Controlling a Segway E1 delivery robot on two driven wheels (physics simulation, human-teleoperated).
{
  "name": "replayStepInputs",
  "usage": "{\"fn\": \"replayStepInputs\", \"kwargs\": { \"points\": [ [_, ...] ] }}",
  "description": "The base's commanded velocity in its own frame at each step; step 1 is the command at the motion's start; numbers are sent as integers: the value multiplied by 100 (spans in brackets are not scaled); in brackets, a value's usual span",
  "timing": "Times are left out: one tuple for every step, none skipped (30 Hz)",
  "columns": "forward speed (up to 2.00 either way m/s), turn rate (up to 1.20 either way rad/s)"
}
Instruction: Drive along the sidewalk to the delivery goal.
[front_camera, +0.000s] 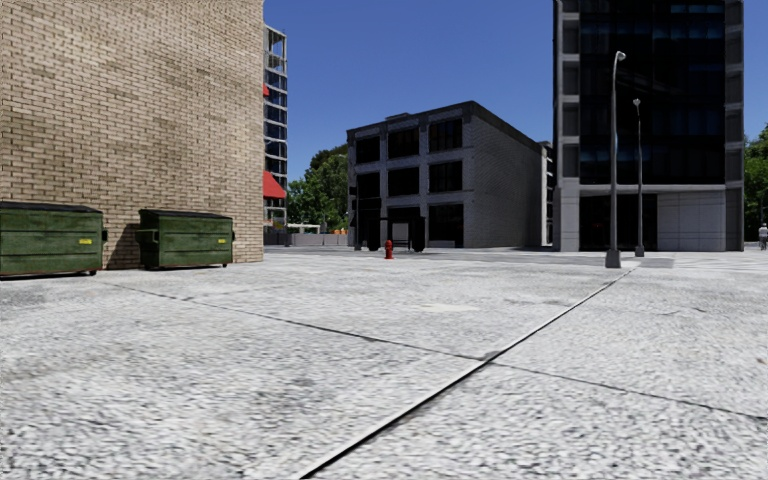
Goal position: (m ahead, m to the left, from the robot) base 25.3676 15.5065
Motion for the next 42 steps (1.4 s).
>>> {"fn": "replayStepInputs", "kwargs": {
  "points": [
    [200,0],
    [200,0],
    [200,0],
    [200,0],
    [200,0],
    [200,0],
    [200,0],
    [200,0],
    [200,0],
    [200,0],
    [200,0],
    [200,0],
    [200,0],
    [200,0],
    [200,0],
    [200,0],
    [200,0],
    [200,0],
    [200,0],
    [200,0],
    [200,0],
    [200,1],
    [200,1],
    [200,4],
    [200,6],
    [200,7],
    [200,7],
    [200,7],
    [200,10],
    [200,15],
    [200,17],
    [200,17],
    [200,18],
    [200,18],
    [200,18],
    [200,18],
    [200,18],
    [200,18],
    [200,18],
    [200,18],
    [200,18],
    [200,18]
  ]
}}
